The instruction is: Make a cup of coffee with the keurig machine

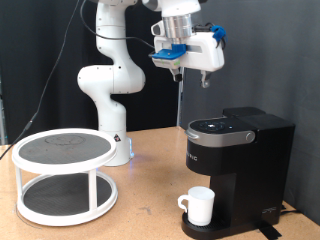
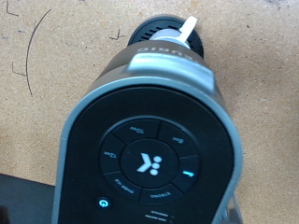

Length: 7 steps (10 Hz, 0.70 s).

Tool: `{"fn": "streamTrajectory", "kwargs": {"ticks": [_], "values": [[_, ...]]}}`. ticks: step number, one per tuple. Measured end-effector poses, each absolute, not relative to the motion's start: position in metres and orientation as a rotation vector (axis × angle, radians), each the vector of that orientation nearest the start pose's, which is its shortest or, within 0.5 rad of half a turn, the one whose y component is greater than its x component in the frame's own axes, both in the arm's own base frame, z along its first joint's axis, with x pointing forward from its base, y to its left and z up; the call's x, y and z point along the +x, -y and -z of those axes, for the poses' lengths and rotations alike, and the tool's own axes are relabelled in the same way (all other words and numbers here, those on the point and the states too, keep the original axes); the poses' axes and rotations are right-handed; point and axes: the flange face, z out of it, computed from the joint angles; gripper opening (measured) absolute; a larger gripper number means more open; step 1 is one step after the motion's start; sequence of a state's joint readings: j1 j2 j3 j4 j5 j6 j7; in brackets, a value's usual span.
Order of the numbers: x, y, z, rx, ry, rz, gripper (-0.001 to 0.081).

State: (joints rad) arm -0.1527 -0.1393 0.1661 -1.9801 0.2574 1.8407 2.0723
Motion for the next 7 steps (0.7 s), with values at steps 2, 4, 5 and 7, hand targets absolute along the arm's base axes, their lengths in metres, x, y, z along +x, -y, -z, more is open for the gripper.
{"fn": "streamTrajectory", "kwargs": {"ticks": [2,4,5,7], "values": [[0.526,-0.038,-0.519,-1.48,-2.63,-0.303,0.0734],[0.529,-0.05,-0.507,-1.537,-2.635,-0.347,0.0734],[0.529,-0.056,-0.499,-1.572,-2.639,-0.374,0.0734],[0.53,-0.066,-0.487,-1.614,-2.638,-0.4,0.0634]]}}
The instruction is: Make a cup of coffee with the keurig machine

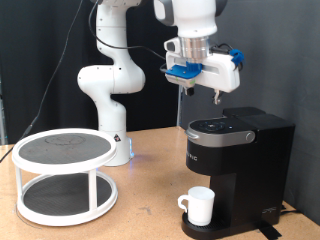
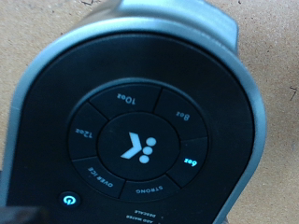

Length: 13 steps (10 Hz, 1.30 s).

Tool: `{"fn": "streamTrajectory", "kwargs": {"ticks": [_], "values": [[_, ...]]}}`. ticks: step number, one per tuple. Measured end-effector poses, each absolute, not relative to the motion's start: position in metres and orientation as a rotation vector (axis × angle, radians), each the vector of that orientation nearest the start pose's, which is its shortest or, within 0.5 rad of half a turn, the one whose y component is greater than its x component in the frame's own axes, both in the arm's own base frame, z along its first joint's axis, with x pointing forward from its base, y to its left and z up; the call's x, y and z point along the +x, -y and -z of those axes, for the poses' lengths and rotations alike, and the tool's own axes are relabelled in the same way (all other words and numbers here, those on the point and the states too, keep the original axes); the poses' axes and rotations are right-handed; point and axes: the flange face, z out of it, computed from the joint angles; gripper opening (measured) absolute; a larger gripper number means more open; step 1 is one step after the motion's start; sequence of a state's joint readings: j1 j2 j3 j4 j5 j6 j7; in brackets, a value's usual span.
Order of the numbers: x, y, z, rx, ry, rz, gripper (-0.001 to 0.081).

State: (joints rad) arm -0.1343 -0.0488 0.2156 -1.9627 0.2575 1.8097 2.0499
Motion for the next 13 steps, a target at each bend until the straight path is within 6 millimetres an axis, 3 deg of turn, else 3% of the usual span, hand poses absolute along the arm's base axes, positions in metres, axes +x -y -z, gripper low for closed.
{"fn": "streamTrajectory", "kwargs": {"ticks": [1,2,3,4,5,6,8,13], "values": [[0.531,-0.07,-0.482,-1.626,-2.64,-0.41,0.0634],[0.532,-0.072,-0.479,-1.634,-2.641,-0.416,0.0431],[0.533,-0.073,-0.475,-1.641,-2.644,-0.422,0.0296],[0.533,-0.075,-0.471,-1.648,-2.649,-0.432,0.0296],[0.533,-0.076,-0.467,-1.661,-2.657,-0.452,0.0087],[0.534,-0.078,-0.463,-1.676,-2.666,-0.478,0.0087],[0.536,-0.08,-0.454,-1.687,-2.673,-0.5,0.0009],[0.54,-0.085,-0.441,-1.698,-2.676,-0.52,0.0]]}}
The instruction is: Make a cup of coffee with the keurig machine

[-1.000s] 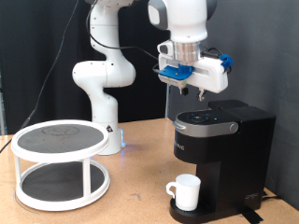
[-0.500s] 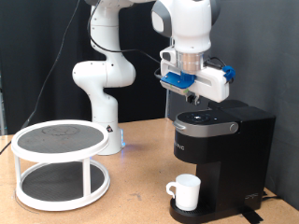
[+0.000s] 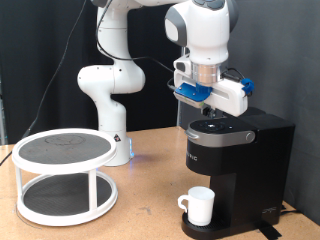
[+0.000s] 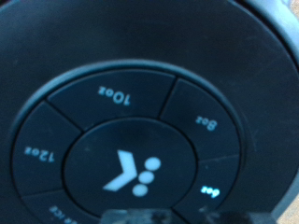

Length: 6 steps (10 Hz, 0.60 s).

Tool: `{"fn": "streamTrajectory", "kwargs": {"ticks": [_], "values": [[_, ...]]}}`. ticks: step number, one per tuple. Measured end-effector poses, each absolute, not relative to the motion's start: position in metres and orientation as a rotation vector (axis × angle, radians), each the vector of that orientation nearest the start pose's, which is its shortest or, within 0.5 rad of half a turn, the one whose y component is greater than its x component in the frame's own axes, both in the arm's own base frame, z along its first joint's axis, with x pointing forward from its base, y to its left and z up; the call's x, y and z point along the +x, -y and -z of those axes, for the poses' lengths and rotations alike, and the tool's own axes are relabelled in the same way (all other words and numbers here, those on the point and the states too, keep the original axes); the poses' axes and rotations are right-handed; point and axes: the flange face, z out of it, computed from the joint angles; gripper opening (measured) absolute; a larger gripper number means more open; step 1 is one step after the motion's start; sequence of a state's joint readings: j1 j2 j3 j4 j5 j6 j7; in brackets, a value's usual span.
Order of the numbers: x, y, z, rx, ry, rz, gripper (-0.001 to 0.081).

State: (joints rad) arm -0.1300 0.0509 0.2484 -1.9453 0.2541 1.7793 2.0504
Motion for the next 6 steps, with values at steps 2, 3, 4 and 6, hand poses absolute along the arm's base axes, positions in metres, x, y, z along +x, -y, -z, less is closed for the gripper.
{"fn": "streamTrajectory", "kwargs": {"ticks": [2,3,4,6], "values": [[0.542,-0.084,-0.434,-1.702,-2.686,-0.531,0.0],[0.543,-0.084,-0.43,-1.706,-2.692,-0.533,0.0],[0.544,-0.083,-0.426,-1.706,-2.698,-0.541,0.0],[0.547,-0.083,-0.422,-1.703,-2.702,-0.547,0.0]]}}
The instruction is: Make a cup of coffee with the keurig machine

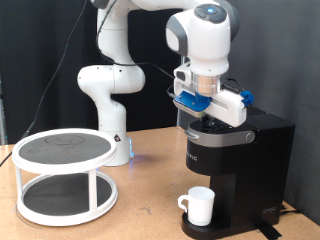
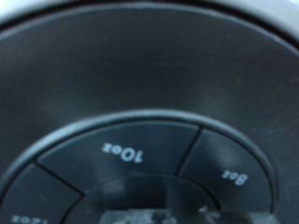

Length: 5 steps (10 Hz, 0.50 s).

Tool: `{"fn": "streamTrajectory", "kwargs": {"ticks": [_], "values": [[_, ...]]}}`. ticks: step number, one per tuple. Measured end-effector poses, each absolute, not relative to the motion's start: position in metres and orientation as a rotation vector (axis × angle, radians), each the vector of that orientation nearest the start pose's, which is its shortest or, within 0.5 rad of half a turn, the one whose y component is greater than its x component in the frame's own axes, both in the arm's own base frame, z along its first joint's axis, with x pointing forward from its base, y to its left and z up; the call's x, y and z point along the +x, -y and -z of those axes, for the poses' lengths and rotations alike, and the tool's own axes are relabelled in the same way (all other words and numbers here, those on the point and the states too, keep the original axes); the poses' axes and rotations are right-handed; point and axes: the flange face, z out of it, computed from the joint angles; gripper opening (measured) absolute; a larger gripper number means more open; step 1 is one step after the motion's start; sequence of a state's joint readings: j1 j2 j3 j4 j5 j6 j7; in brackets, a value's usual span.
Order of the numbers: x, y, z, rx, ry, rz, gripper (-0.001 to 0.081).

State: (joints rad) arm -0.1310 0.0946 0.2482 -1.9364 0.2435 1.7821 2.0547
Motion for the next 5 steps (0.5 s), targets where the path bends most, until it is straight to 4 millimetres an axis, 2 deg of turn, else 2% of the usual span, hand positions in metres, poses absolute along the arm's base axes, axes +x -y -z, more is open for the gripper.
{"fn": "streamTrajectory", "kwargs": {"ticks": [5], "values": [[0.55,-0.0828,-0.4235,-1.714,-2.682,-0.54,0.0]]}}
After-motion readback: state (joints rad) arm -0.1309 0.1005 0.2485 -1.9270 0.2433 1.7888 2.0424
